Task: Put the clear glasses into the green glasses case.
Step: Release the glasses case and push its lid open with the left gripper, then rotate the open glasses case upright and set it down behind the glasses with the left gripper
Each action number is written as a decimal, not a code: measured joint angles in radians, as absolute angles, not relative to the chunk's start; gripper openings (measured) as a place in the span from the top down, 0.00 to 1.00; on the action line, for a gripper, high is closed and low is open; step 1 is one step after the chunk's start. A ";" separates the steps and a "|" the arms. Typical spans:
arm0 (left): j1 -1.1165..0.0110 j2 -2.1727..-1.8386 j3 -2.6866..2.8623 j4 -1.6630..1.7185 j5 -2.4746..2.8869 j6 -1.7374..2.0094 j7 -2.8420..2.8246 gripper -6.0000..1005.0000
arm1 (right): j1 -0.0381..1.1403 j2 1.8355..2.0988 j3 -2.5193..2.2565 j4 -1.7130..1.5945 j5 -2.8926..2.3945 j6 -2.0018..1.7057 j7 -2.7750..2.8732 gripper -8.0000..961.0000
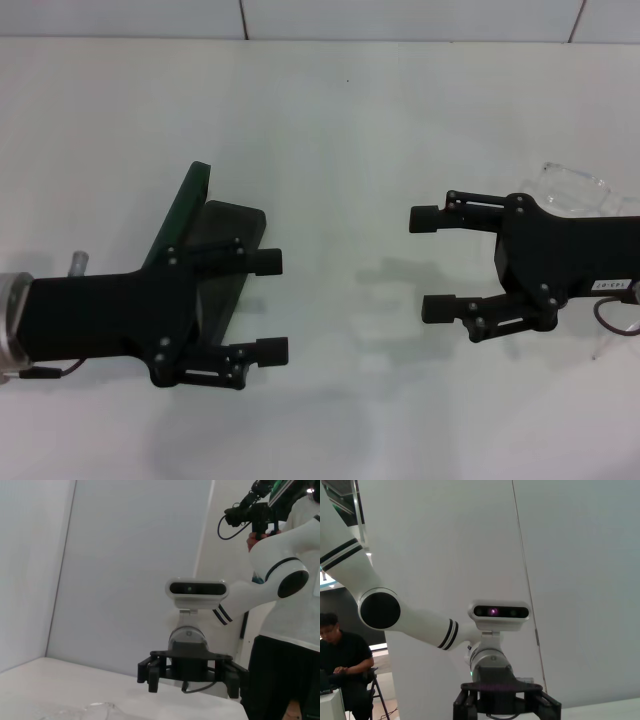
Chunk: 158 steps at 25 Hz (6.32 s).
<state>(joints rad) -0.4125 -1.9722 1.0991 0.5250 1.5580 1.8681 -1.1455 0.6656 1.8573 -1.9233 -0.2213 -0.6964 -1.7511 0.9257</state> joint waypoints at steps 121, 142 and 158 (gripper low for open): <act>-0.601 -2.086 1.508 1.601 2.511 1.584 -2.238 0.79 | 0.019 1.993 -0.863 -0.858 -1.401 -1.820 1.064 0.09; -0.682 -2.093 1.717 1.413 2.521 1.292 -2.145 0.79 | 0.002 1.998 -0.701 -0.803 -1.592 -2.088 1.053 0.09; -0.805 -2.100 1.784 1.254 2.508 1.138 -2.154 0.79 | 0.007 1.993 -0.675 -0.762 -1.592 -2.059 1.044 0.09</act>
